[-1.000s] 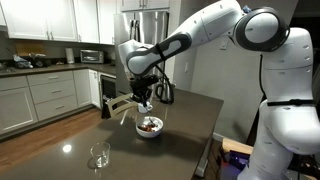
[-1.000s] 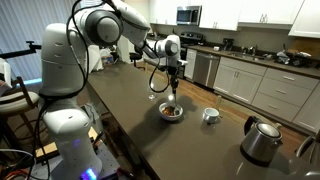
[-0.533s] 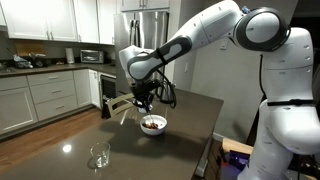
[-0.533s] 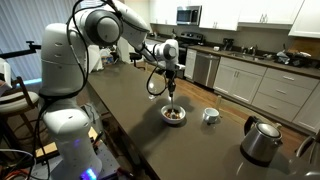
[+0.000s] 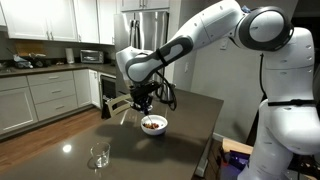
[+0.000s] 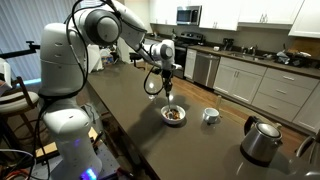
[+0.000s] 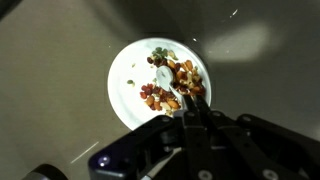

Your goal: Stir the contents of the bowl

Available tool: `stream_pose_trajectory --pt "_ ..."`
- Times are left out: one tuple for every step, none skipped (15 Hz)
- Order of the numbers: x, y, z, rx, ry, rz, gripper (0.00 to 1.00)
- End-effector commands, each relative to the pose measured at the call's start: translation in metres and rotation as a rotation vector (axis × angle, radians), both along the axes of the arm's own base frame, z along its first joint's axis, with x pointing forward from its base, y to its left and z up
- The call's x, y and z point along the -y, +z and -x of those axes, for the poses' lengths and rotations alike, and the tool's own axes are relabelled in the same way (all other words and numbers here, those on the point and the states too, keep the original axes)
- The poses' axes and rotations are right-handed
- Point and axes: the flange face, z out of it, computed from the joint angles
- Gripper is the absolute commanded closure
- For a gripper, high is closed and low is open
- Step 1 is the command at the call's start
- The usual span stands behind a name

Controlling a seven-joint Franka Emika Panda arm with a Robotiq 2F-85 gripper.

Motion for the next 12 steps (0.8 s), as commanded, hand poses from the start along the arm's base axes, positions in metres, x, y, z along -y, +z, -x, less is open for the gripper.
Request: stream_pose_trajectory --pt "-0.023 -0.014 0.006 -0.028 0.050 -0.032 0.96" --pt "-0.028 -0.014 0.006 -0.026 0.061 -0.035 0.96" --pt "-0.033 -0.013 0.005 -0.018 0.075 -0.035 0.96" --pt "-0.037 -0.012 0.004 -0.015 0.085 -0.036 0.96" --pt "-0.040 -0.011 0.002 -0.006 0.096 -0.033 0.96" --pt "-0.042 -0.010 0.000 -0.003 0.105 -0.033 0.96" --pt "-0.044 -0.008 -0.003 0.005 0.111 -0.033 0.96" --pt "-0.044 -0.006 -0.004 0.010 0.114 -0.035 0.96" --pt "-0.044 -0.005 -0.007 0.016 0.118 -0.040 0.96" --pt "-0.044 -0.003 -0.009 0.021 0.122 -0.042 0.96" --pt "-0.043 -0.001 -0.012 0.028 0.125 -0.043 0.96" --pt "-0.042 0.000 -0.016 0.037 0.125 -0.045 0.96"
